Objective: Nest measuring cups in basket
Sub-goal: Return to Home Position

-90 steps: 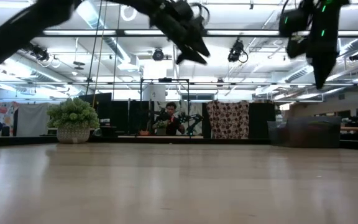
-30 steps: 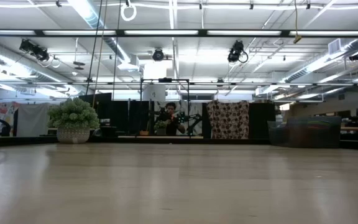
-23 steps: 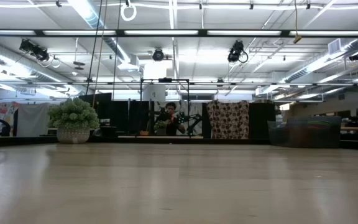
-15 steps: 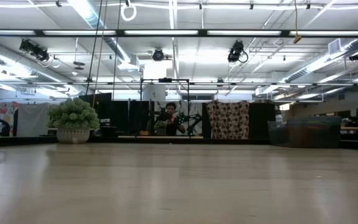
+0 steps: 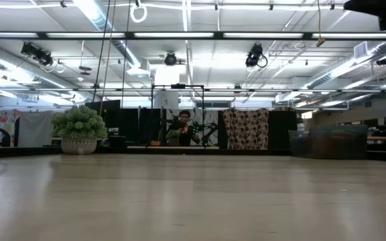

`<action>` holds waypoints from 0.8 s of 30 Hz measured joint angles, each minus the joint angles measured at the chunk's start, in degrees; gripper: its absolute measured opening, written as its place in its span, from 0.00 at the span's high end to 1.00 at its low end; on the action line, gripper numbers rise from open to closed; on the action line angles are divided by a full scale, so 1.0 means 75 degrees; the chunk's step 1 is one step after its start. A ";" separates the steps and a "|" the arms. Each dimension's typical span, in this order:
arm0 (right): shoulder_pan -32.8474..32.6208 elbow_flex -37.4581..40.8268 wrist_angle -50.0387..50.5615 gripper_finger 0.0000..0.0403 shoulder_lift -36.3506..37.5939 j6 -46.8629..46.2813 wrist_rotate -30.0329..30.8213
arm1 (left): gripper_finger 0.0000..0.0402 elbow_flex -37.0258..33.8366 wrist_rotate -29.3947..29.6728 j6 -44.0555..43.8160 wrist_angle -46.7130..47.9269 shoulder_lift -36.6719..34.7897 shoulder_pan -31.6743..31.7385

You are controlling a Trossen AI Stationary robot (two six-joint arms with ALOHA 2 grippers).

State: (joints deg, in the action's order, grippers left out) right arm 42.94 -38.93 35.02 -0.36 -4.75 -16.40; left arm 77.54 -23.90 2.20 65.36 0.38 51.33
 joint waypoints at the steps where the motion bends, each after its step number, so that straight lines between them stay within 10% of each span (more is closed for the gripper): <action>1: 0.0000 0.0173 -0.0297 1.00 -0.0003 -0.0001 -0.0086 | 0.98 -0.0271 -0.0093 -0.0004 -0.0187 0.0000 0.0009; 24: 0.0000 0.3068 -0.2826 1.00 -0.0006 0.0401 -0.0787 | 0.98 -0.7464 -0.2069 -0.1606 -0.8111 0.0000 0.0026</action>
State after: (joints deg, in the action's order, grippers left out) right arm 42.94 -15.92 13.82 -0.40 -1.74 -22.31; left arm 21.56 -39.42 -9.84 4.53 0.38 51.53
